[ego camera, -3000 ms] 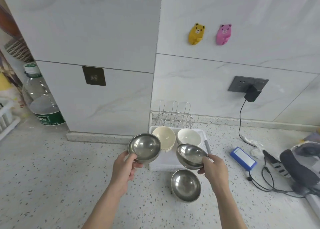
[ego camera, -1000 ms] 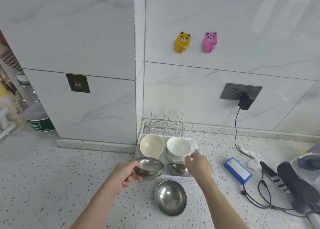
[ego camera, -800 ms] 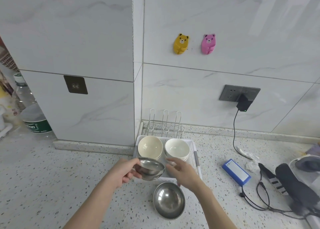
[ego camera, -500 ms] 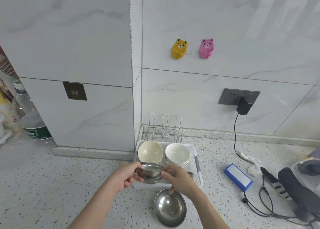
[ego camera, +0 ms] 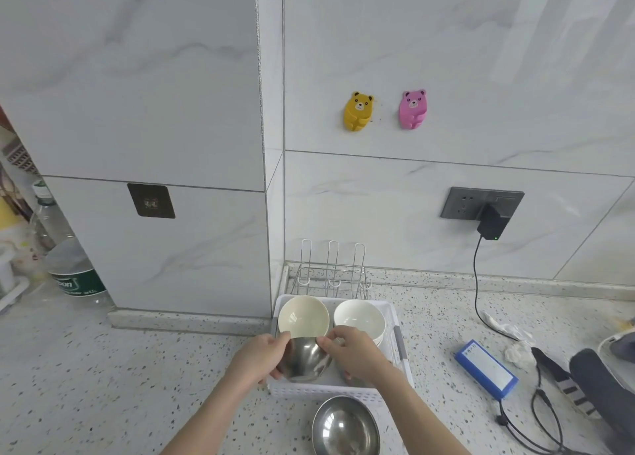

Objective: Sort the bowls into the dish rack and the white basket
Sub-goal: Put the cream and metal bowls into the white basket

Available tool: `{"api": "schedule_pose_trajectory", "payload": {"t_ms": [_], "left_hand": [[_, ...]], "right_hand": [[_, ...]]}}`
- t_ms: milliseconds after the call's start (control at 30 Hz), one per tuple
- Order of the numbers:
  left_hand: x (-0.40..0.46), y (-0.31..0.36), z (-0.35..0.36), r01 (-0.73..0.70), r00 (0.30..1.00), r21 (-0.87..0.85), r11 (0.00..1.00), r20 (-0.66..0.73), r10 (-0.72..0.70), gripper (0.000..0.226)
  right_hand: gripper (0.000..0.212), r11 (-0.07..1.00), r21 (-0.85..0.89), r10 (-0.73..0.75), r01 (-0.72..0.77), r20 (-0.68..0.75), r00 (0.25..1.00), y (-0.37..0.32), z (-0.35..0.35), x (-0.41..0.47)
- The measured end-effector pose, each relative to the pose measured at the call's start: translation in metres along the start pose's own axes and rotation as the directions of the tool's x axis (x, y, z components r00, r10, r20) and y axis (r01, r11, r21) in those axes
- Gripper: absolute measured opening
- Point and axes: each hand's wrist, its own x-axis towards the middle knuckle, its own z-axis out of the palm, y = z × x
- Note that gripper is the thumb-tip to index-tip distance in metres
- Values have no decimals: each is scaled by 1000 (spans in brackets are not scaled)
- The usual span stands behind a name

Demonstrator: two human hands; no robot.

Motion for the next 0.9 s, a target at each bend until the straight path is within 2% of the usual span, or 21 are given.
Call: {"api": "schedule_pose_trajectory", "payload": {"t_ms": [167, 267, 367, 500, 700, 900], "left_hand": [[6, 0, 1, -3, 1000, 94, 996, 22, 1, 45], [7, -2, 3, -24, 999, 178, 984, 36, 18, 48], [4, -3, 4, -108, 993, 324, 940, -7, 116, 51], [2, -5, 6, -187, 975, 408, 893, -34, 220, 40], [9, -15, 14, -285, 945, 359, 889, -51, 323, 14], [15, -27, 16, -289, 935, 410, 865, -74, 348, 13]], "right_hand": [[36, 991, -132, 11, -10, 8, 1000, -1, 4, 10], [36, 990, -139, 15, -19, -25, 1000, 3, 13, 13], [36, 986, -164, 1, -15, -86, 996, 9, 25, 14], [34, 984, -176, -14, -14, -157, 988, 15, 38, 13], [42, 950, -291, 64, -109, -160, 985, 9, 56, 8], [41, 934, -333, 112, -129, -70, 991, 7, 56, 5]]}}
